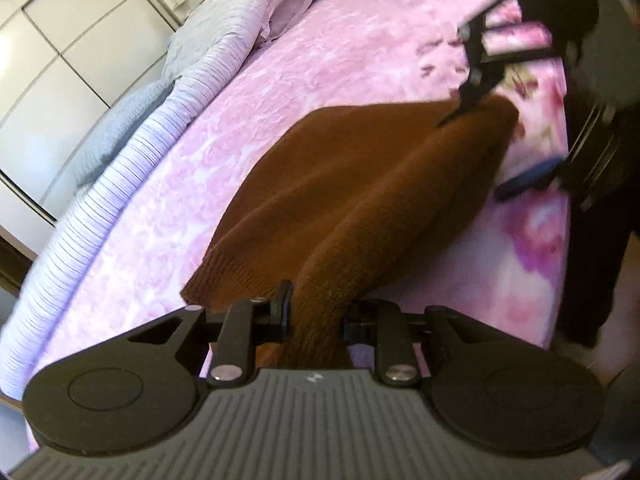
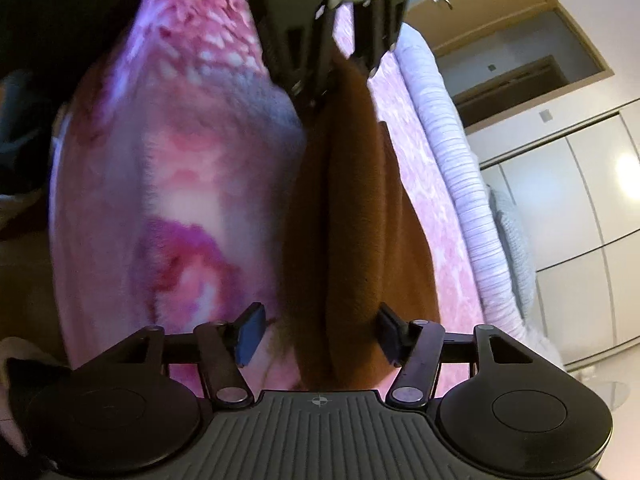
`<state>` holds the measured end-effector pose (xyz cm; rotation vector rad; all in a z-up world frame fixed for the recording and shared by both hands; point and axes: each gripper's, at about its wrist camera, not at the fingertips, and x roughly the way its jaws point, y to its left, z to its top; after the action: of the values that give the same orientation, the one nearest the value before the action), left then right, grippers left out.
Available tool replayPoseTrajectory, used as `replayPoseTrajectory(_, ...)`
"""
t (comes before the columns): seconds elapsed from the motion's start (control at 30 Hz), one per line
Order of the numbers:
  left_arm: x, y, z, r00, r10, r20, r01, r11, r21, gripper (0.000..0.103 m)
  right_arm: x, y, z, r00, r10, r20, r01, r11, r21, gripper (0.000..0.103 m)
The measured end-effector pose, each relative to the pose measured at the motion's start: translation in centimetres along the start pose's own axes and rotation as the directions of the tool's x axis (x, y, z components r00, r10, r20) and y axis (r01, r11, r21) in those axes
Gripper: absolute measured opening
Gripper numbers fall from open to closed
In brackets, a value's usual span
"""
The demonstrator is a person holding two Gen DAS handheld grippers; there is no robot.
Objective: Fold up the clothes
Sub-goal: 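Grasp the cardigan with the left gripper while the right gripper lifts it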
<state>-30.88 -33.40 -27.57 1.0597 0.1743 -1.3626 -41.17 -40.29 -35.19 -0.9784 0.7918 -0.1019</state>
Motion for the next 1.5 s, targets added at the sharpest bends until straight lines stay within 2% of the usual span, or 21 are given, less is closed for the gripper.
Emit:
replayPoseTrajectory(0.1,-0.2,0.4,0.3,1.0,-0.009,-0.001,0.009,1.0,-0.005,0.02,1.4,0.2,0.0,0.997,-0.077,0.006,0.078,0.995,-0.057,0.059)
replayPoseTrajectory(0.13,-0.2,0.2,0.2,1.0,-0.001,-0.002,0.001,1.0,0.008,0.024,1.7,0.1,-0.1,0.995,-0.096,-0.003,0.096,0.993,-0.067,0.054)
replayPoseTrajectory(0.17,-0.4,-0.3,-0.1,1.0,0.016,-0.002,-0.016,0.999,0.036,0.027,1.9,-0.1,-0.1,0.994,-0.109,-0.01,0.108,0.992,-0.071,0.039)
replayPoseTrajectory(0.23,-0.2,-2.0,-0.9,0.997,0.083,0.003,-0.083,0.986,0.144,0.043,1.9,-0.8,-0.1,0.995,-0.098,-0.017,0.098,0.995,-0.035,0.032)
replayPoseTrajectory(0.3,0.2,-4.1,-1.9,0.989,0.148,0.013,-0.145,0.946,0.288,0.048,1.5,-1.6,-0.3,0.996,-0.087,-0.011,0.086,0.996,-0.018,0.029)
replayPoseTrajectory(0.37,0.8,-5.4,-2.6,0.981,0.191,0.018,-0.183,0.902,0.391,0.048,1.1,-2.2,-0.3,0.997,-0.077,-0.002,0.077,0.997,-0.015,0.028)
replayPoseTrajectory(0.4,1.1,-5.8,-2.8,0.979,0.205,0.017,-0.192,0.883,0.427,0.043,1.0,-2.5,-0.2,0.997,-0.075,-0.001,0.075,0.997,-0.016,0.028)
replayPoseTrajectory(0.43,1.4,-6.2,-2.9,0.976,0.219,0.016,-0.201,0.863,0.464,0.033,0.9,-2.8,-0.2,0.997,-0.072,0.0,0.072,0.997,-0.016,0.027)
replayPoseTrajectory(0.47,1.7,-6.5,-3.1,0.973,0.231,0.015,-0.208,0.843,0.496,0.028,0.8,-3.2,-0.1,0.998,-0.069,0.0,0.069,0.998,-0.012,0.027)
replayPoseTrajectory(0.5,1.7,-6.5,-3.0,0.973,0.232,0.015,-0.207,0.835,0.51,0.023,0.6,-3.6,-0.1,0.998,-0.066,0.001,0.066,0.998,-0.008,0.027)
replayPoseTrajectory(0.6,1.4,-6.2,-2.6,0.973,0.229,0.02,-0.202,0.812,0.548,0.02,0.1,-4.5,0.3,0.998,-0.061,0.003,0.061,0.998,-0.011,0.026)
replayPoseTrajectory(0.7,0.6,-4.9,-1.8,0.973,0.228,0.044,-0.214,0.805,0.554,0.019,-0.4,-4.8,0.8,0.998,-0.065,0.005,0.065,0.997,-0.038,0.026)
replayPoseTrajectory(0.83,1.1,-1.4,1.0,0.976,0.206,0.066,-0.209,0.82,0.533,0.019,-1.0,-7.1,1.0,0.996,-0.087,0.029,0.089,0.995,-0.043,0.026)
replayPoseTrajectory(1.1,2.0,5.5,6.5,0.981,0.163,0.109,-0.196,0.848,0.493,0.019,0.4,-14.7,-1.2,0.987,-0.14,0.082,0.138,0.99,0.027,0.026)
replayPoseTrajectory(1.17,3.0,6.6,8.0,0.982,0.146,0.117,-0.185,0.836,0.516,0.019,0.8,-16.3,-2.1,0.986,-0.144,0.088,0.14,0.989,0.05,0.025)
replayPoseTrajectory(1.23,3.8,7.7,9.7,0.986,0.116,0.119,-0.162,0.83,0.533,0.018,1.3,-18.0,-3.1,0.987,-0.14,0.079,0.133,0.988,0.083,0.025)
replayPoseTrajectory(1.37,4.2,8.8,14.3,0.995,0.031,0.092,-0.076,0.841,0.536,0.018,0.5,-21.7,-5.1,0.996,-0.087,0.025,0.082,0.982,0.171,0.025)
replayPoseTrajectory(1.5,2.3,8.5,20.4,0.997,-0.064,0.052,0.025,0.828,0.56,0.018,-3.1,-26.4,-7.8,0.998,0.003,-0.056,0.011,0.97,0.244,0.025)
